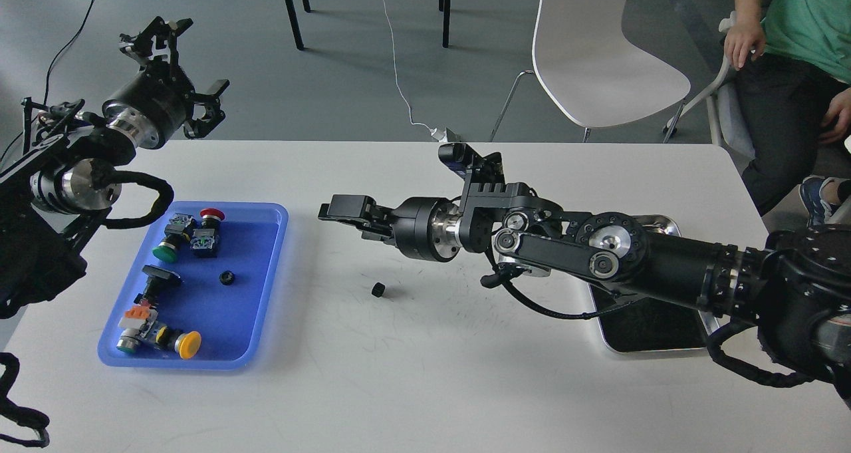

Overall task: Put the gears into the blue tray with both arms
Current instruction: 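Open the right gripper to set the black part on the table, then reach the left gripper to the black part and grasp it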

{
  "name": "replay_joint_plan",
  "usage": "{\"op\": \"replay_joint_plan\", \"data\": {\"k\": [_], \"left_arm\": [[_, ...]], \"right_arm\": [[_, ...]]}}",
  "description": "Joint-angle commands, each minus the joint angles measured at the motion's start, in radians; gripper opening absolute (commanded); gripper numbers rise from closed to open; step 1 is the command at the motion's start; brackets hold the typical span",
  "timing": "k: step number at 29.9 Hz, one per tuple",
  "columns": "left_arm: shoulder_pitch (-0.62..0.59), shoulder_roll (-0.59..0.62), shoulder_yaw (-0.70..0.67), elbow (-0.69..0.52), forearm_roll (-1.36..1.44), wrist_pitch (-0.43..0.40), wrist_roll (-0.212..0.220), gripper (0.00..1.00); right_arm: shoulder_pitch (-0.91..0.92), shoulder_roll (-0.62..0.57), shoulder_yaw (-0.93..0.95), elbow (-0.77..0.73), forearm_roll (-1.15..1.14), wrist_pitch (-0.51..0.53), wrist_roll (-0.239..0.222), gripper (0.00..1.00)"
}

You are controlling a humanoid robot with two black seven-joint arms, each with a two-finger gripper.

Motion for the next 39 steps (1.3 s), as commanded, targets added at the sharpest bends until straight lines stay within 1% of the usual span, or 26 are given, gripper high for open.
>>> {"op": "replay_joint_plan", "data": {"k": [1,5,7,10,12,15,17,19,21,23,25,27,28,30,32,35,39], "left_arm": [[-0.002,-0.006,0.000,-0.003,0.002,0.000,0.000,0.98],[-0.005,-0.009,0.000,-0.033,0.045,0.003,0.002,0.98],[-0.007,-0.009,0.000,-0.069,0.076,0.009,0.003,0.98],[-0.005,-0.009,0.002,-0.139,0.129,0.034,0.008,0.98],[-0.005,-0.008,0.009,-0.199,0.180,0.054,0.019,0.98],[-0.005,-0.003,0.038,-0.297,0.281,0.075,0.040,0.98],[-0.005,-0.002,0.048,-0.366,0.358,0.077,0.060,0.98],[-0.004,0.001,0.061,-0.435,0.447,0.078,0.089,0.98],[-0.002,0.011,0.084,-0.498,0.540,0.072,0.117,0.98],[-0.001,0.038,0.121,-0.575,0.632,0.074,0.135,0.98],[-0.002,0.064,0.162,-0.647,0.739,0.074,0.147,0.98],[0.001,0.086,0.205,-0.710,0.905,0.075,0.155,0.98],[0.004,0.092,0.227,-0.736,1.017,0.075,0.155,0.98],[0.005,0.098,0.271,-0.771,1.212,0.075,0.155,0.98],[0.007,0.095,0.323,-0.782,1.417,0.077,0.155,0.98],[0.016,0.081,0.388,-0.777,1.664,0.077,0.154,0.98],[0.062,0.026,0.422,-0.767,1.913,0.075,0.154,0.97]], "right_arm": [[-0.017,-0.190,0.106,0.053,0.040,0.030,0.000,0.92],[-0.078,-0.408,0.222,0.098,0.127,0.073,0.002,0.92],[-0.119,-0.491,0.291,0.099,0.149,0.086,0.004,0.92],[-0.194,-0.582,0.382,0.087,0.186,0.098,0.010,0.93],[-0.243,-0.641,0.434,0.063,0.228,0.104,0.033,0.93],[-0.297,-0.688,0.469,0.002,0.336,0.116,0.074,0.93],[-0.316,-0.701,0.474,-0.058,0.438,0.117,0.088,0.93],[-0.328,-0.705,0.474,-0.126,0.565,0.120,0.091,0.93],[-0.343,-0.705,0.475,-0.196,0.699,0.145,0.091,0.93],[-0.357,-0.703,0.476,-0.262,0.823,0.213,0.091,0.93],[-0.379,-0.700,0.476,-0.296,0.899,0.280,0.094,0.93],[-0.403,-0.698,0.476,-0.301,0.945,0.330,0.109,0.93],[-0.414,-0.697,0.476,-0.301,0.954,0.338,0.126,0.93],[-0.425,-0.691,0.476,-0.302,0.954,0.338,0.154,0.93],[-0.431,-0.672,0.474,-0.302,0.956,0.338,0.169,0.93],[-0.434,-0.617,0.476,-0.302,0.954,0.338,0.169,0.93],[-0.446,-0.567,0.476,-0.310,0.953,0.338,0.171,0.94]]}}
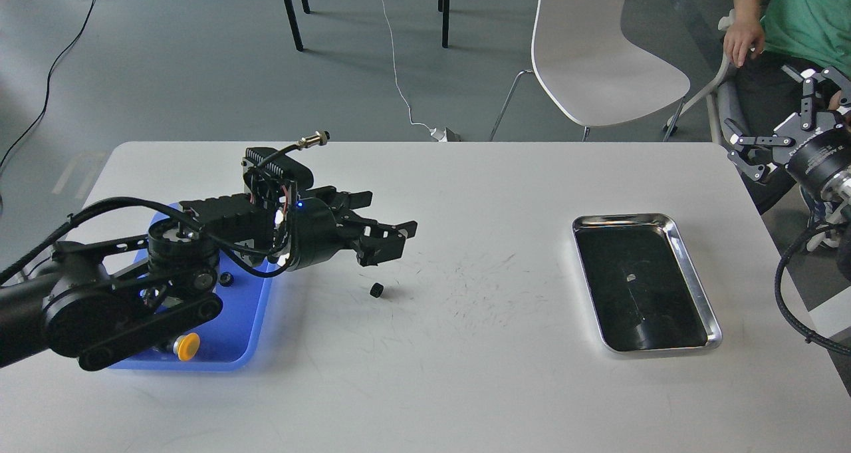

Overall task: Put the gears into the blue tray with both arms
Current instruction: 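Reach the left gripper to the black part and grasp it, then carry the black part into the blue tray and release it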

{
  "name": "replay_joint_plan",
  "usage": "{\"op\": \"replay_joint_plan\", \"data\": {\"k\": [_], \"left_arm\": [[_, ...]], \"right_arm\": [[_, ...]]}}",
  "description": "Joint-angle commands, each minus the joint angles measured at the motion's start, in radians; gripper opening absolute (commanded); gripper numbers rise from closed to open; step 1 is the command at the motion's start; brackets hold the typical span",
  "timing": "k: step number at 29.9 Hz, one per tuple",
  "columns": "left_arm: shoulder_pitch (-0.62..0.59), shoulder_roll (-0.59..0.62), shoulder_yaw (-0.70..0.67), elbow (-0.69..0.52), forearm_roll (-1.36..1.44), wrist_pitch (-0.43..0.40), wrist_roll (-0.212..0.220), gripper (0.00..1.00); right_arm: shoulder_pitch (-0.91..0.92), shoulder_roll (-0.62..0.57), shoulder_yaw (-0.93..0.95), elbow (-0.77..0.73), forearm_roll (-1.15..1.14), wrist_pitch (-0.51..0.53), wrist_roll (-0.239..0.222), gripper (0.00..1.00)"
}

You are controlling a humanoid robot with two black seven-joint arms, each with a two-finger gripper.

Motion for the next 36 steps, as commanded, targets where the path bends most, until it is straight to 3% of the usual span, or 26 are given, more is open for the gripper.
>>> {"op": "replay_joint_plan", "data": {"k": [1,17,28,34,36], "left_arm": [[0.049,-0.045,0.021,0.011,0.224,-0.002,0.000,0.97],[0.176,-0.120,0.022,0.147,0.349,0.021,-0.014,0.93],[0.185,-0.114,0.024,0.192,0.349,0.021,-0.020,0.61],[0.207,-0.103,0.024,0.201,0.349,0.021,-0.025,0.48],[0.207,-0.102,0.024,0.201,0.349,0.021,-0.028,0.38]], "right_arm": [[-0.012,0.054,0.001,-0.008,-0.002,0.000,0.001,0.94],[-0.034,0.101,-0.002,-0.010,-0.008,0.000,0.001,0.94],[-0.034,0.101,-0.004,-0.005,-0.010,0.000,0.001,0.94],[-0.034,0.101,-0.005,-0.005,-0.011,0.000,0.001,0.94],[-0.034,0.101,-0.005,-0.005,-0.011,0.000,0.001,0.94]]}}
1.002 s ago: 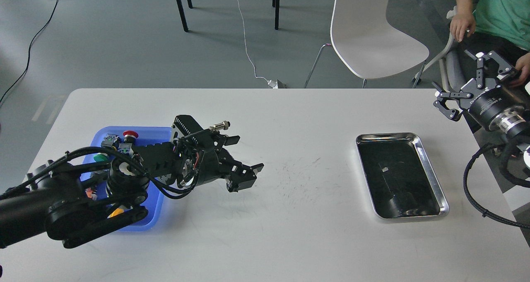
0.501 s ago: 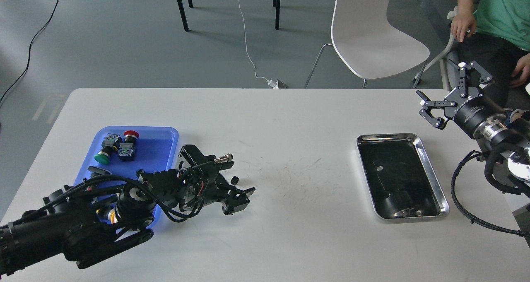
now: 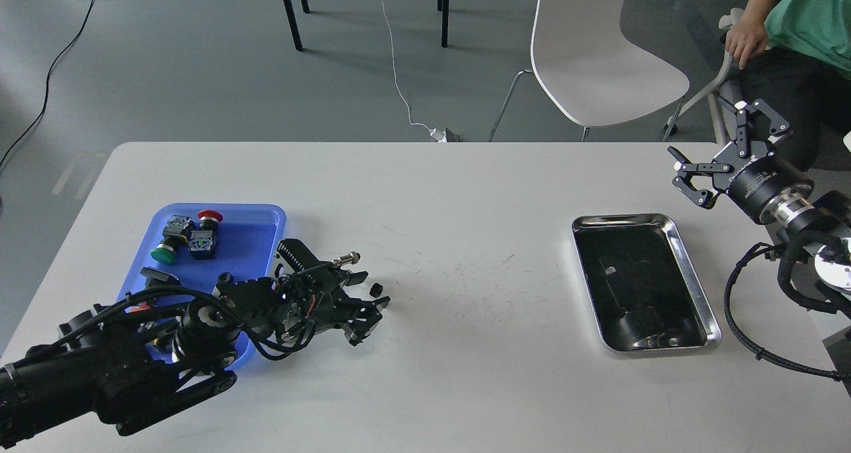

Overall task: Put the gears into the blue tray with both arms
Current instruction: 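Carry the black part into the blue tray and release it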

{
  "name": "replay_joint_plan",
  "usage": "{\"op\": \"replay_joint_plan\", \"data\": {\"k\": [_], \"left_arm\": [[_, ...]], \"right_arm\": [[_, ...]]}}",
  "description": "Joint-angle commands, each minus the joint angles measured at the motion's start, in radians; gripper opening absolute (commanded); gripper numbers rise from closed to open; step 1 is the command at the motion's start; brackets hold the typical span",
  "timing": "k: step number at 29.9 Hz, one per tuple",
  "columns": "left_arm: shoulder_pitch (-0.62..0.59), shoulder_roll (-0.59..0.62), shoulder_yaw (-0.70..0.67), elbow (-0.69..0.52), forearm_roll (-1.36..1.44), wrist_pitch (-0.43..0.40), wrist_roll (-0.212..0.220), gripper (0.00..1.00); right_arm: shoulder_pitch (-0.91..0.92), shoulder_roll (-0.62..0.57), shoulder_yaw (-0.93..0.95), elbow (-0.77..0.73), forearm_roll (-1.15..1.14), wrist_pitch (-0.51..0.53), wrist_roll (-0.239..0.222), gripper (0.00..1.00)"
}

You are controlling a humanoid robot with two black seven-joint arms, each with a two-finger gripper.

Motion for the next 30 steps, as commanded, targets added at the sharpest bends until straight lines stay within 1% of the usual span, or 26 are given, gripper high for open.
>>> {"op": "replay_joint_plan", "data": {"k": [1,3,4,6,10,12,16,18,20,23,26,28,30], "left_arm": [[0.006,0.003,0.000,0.001,0.000,-0.001,-0.004,0.27],[0.011,0.009,0.000,0.001,0.000,-0.003,-0.005,0.14],[0.011,0.011,0.000,0.000,0.000,-0.003,-0.007,0.10],[0.009,0.011,-0.002,0.000,0.000,-0.004,-0.008,0.08],[0.006,0.015,-0.009,-0.008,0.000,-0.004,-0.011,0.07],[-0.002,0.037,-0.018,-0.020,0.000,-0.003,-0.014,0.07],[-0.049,0.127,-0.070,-0.081,-0.011,-0.003,-0.033,0.07],[-0.066,0.199,-0.097,-0.115,-0.078,-0.001,-0.040,0.07],[-0.069,0.285,-0.123,-0.141,-0.155,0.005,-0.059,0.07],[-0.059,0.406,-0.146,-0.164,-0.250,0.046,-0.091,0.07],[-0.017,0.506,-0.137,-0.165,-0.307,0.126,-0.129,0.07],[0.047,0.537,-0.143,-0.165,-0.393,0.174,-0.137,0.07],[0.089,0.554,-0.146,-0.165,-0.508,0.198,-0.139,0.07]], "right_arm": [[0.000,0.000,0.000,-0.001,0.000,0.000,0.000,0.94],[0.000,0.000,-0.002,-0.001,-0.002,0.000,0.000,0.94],[0.000,0.000,-0.002,-0.001,-0.002,0.000,0.000,0.94],[0.000,0.000,-0.002,0.002,-0.002,0.000,0.000,0.94],[0.002,0.002,-0.002,0.002,-0.002,0.000,0.000,0.94],[0.002,0.000,-0.002,0.004,-0.002,0.000,0.000,0.94],[0.003,0.000,-0.002,0.004,-0.002,0.000,0.000,0.94],[0.003,-0.003,-0.002,0.005,-0.002,0.000,0.000,0.94],[0.003,-0.004,-0.002,0.005,-0.005,0.000,0.000,0.94],[0.003,-0.004,0.000,0.005,-0.006,0.000,0.000,0.94],[0.005,-0.004,0.000,0.007,-0.006,0.000,0.000,0.94],[0.006,-0.004,0.000,0.007,-0.006,0.000,0.000,0.94],[0.006,-0.004,-0.002,0.007,-0.006,0.000,0.000,0.94]]}}
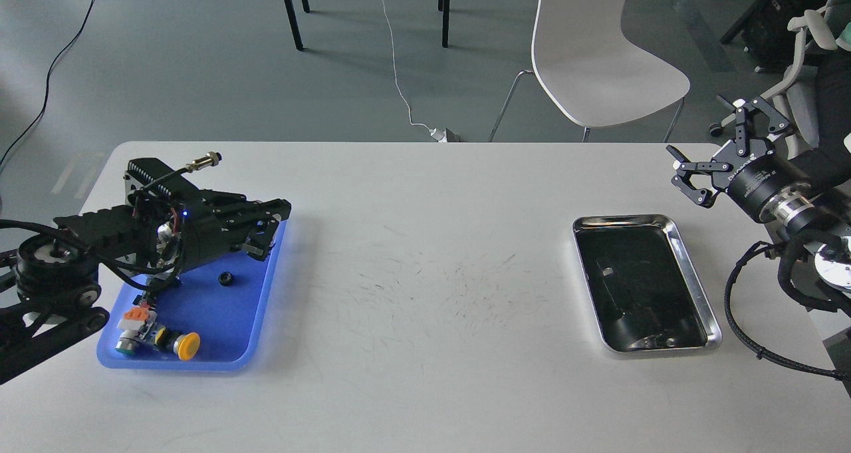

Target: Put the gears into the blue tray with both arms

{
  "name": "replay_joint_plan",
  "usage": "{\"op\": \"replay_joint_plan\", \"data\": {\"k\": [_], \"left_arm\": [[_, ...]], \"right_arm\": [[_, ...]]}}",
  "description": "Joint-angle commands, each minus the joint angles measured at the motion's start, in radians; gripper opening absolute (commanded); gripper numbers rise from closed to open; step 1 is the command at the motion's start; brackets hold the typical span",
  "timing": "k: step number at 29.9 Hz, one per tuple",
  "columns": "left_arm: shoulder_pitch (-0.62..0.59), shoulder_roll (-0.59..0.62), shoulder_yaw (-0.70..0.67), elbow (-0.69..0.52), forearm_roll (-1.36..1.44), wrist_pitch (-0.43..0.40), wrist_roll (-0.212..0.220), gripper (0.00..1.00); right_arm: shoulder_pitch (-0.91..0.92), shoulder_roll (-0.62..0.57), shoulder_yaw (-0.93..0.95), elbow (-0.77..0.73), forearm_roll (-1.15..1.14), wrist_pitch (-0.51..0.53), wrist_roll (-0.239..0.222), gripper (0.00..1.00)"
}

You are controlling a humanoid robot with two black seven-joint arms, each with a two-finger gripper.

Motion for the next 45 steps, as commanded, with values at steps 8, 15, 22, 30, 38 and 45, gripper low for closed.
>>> {"op": "replay_joint_plan", "data": {"k": [8,15,22,30,38,45], "left_arm": [[0.159,0.067,0.005,0.001,-0.474,0.058,-0.041,0.08],[0.251,0.058,0.008,0.009,-0.472,0.058,-0.064,0.08],[0.271,0.050,0.017,0.020,-0.476,0.058,-0.065,0.10],[0.270,0.022,0.017,0.044,-0.476,0.055,-0.061,0.29],[0.264,0.022,0.014,0.071,-0.477,0.053,-0.062,0.51],[0.212,0.036,-0.012,0.071,-0.479,0.052,-0.062,0.68]], "right_arm": [[0.009,-0.003,-0.002,0.000,-0.001,0.000,-0.001,0.94],[0.010,-0.001,-0.002,0.000,-0.001,0.000,-0.001,0.94],[0.010,-0.006,-0.003,0.000,-0.001,0.000,-0.001,0.94],[0.010,-0.003,-0.003,0.000,-0.001,0.000,-0.001,0.94],[0.009,0.000,-0.005,0.000,-0.001,0.000,-0.001,0.94],[0.012,-0.001,0.000,0.005,-0.001,0.000,-0.001,0.94]]}}
